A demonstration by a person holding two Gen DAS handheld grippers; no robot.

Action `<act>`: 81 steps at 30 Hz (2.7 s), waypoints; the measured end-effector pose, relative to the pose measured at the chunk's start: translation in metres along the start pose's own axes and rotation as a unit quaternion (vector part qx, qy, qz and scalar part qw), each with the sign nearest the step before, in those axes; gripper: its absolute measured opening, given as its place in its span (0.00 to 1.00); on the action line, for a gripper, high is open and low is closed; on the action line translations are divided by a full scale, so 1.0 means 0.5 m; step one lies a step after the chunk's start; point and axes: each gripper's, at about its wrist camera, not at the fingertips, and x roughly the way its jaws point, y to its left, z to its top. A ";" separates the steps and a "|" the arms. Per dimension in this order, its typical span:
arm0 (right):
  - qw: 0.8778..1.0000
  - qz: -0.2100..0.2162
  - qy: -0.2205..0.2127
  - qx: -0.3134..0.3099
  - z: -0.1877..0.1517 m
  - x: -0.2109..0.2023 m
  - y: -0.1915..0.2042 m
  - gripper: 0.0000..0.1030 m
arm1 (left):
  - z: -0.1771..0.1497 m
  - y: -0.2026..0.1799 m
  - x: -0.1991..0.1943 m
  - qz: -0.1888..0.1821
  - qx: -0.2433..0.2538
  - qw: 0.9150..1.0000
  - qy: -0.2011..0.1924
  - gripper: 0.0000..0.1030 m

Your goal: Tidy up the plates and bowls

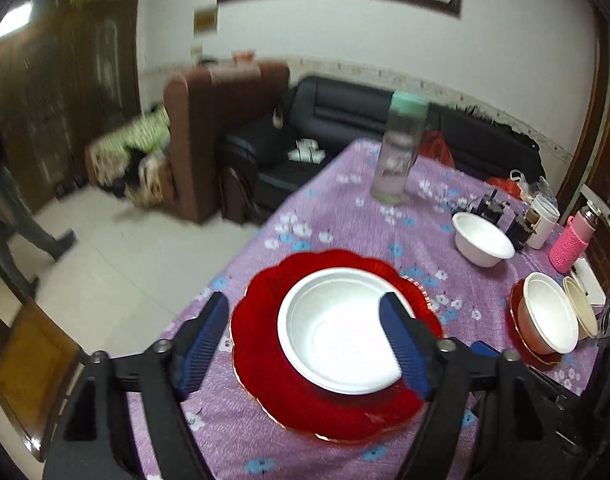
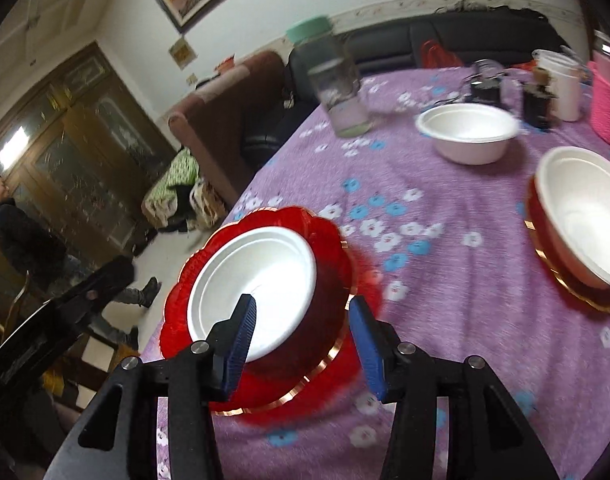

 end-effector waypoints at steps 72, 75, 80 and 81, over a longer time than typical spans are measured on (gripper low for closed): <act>0.990 -0.066 -0.123 -0.029 0.006 -0.372 -0.068 0.66 | 0.002 -0.183 -0.284 -0.105 0.123 0.986 -0.044 0.87; 0.979 -0.078 -0.180 -0.052 0.089 -0.507 -0.020 0.66 | 0.080 -0.174 -0.387 -0.093 0.148 0.978 -0.112 0.87; 0.951 -0.105 -0.276 -0.092 0.258 -0.710 0.077 0.71 | 0.239 -0.170 -0.506 -0.048 0.167 0.965 -0.199 0.96; 0.945 -0.116 -0.287 -0.102 0.284 -0.730 0.094 0.76 | 0.272 -0.174 -0.511 -0.041 0.170 0.963 -0.204 0.98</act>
